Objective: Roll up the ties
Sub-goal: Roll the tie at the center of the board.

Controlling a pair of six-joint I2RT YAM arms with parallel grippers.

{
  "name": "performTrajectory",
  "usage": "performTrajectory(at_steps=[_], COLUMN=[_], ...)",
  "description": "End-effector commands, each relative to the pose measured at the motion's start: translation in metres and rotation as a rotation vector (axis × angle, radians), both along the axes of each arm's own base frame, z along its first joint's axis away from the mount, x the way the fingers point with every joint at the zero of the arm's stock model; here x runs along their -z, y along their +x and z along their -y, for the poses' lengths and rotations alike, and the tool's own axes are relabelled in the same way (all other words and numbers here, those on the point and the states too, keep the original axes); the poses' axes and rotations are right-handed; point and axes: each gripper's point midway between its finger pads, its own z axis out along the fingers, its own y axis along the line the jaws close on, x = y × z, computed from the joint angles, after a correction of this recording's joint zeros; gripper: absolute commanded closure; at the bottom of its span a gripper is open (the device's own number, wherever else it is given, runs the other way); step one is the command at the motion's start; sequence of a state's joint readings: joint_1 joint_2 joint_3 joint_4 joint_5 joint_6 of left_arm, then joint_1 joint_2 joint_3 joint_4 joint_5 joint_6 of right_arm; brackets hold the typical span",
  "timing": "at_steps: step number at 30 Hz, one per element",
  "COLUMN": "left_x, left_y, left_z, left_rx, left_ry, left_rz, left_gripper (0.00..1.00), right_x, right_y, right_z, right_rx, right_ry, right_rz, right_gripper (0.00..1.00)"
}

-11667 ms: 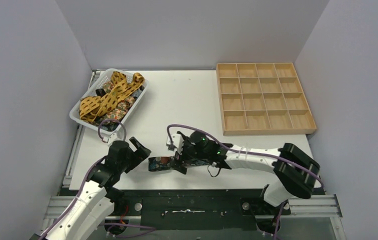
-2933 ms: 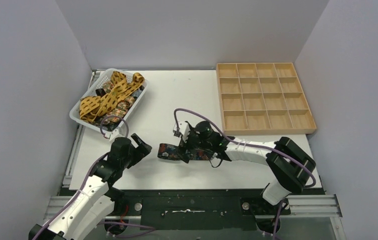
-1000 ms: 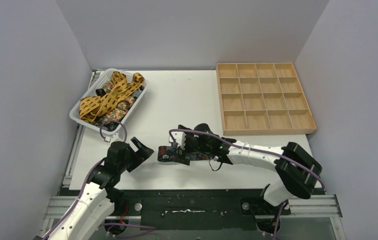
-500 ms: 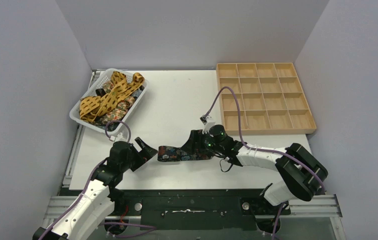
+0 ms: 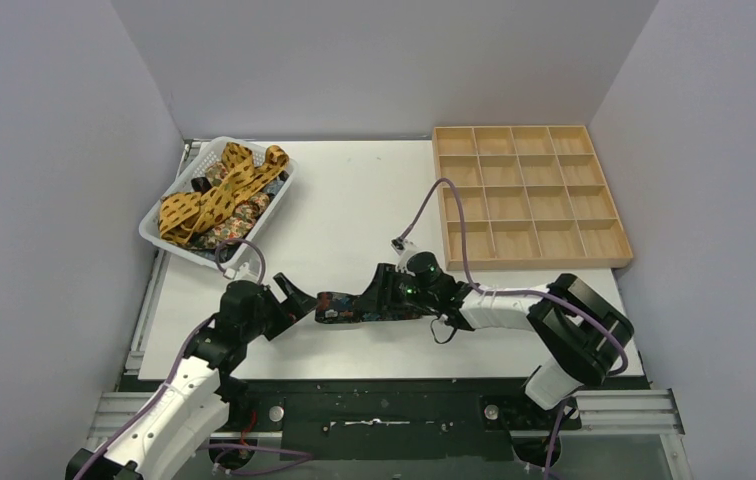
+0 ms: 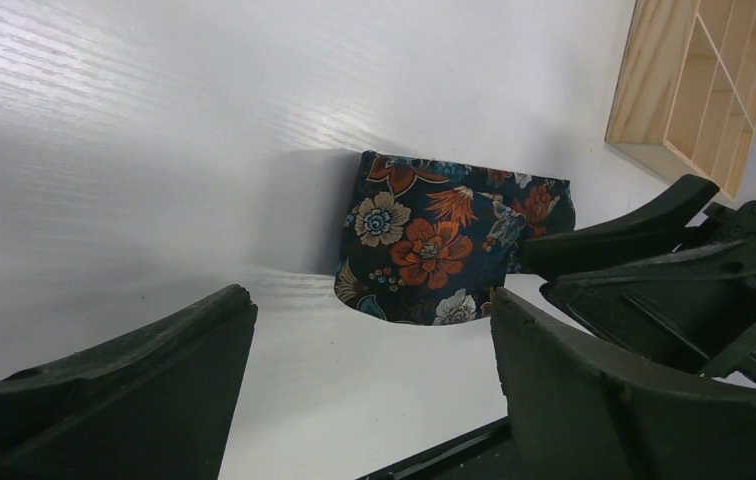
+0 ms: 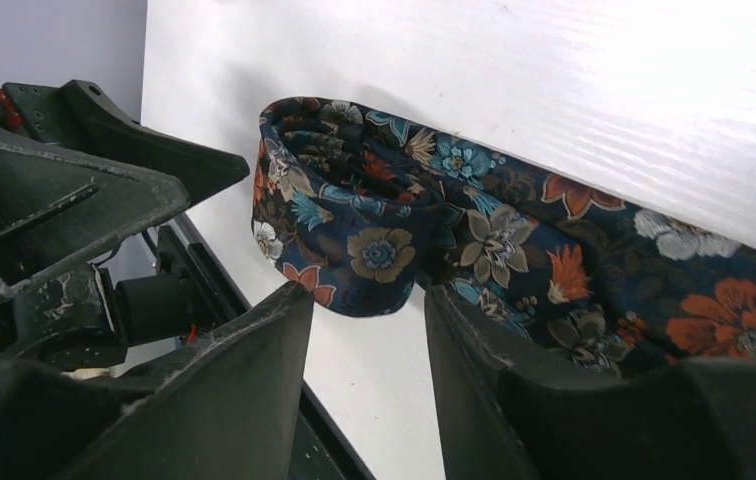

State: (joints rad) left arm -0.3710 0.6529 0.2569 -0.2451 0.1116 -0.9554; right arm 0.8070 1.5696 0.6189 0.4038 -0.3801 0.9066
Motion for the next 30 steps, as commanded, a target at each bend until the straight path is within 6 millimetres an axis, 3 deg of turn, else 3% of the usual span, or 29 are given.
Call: performTrajectory(at_steps=[1, 23, 30], left_x=[-0.02, -0.01, 0.006], left_y=[0.01, 0.007, 0.005], left_z=[0.012, 0.032, 0.036], left_rx=[0.058, 0.169, 0.224], left_ry=[-0.042, -0.1, -0.09], left_rz=[0.083, 0.079, 0.1], left_gripper=[0.15, 0.15, 0.15], right_x=[-0.019, 0.004, 0.014], right_y=[0.008, 0.013, 0.013], right_z=[-0.023, -0.029, -0.029], right_rx=[-0.037, -0.046, -0.06], right_ry=[0.071, 0.049, 0.027], right_rz=[0.021, -0.061, -0.092], right_gripper=[0.55, 0.7, 0.7])
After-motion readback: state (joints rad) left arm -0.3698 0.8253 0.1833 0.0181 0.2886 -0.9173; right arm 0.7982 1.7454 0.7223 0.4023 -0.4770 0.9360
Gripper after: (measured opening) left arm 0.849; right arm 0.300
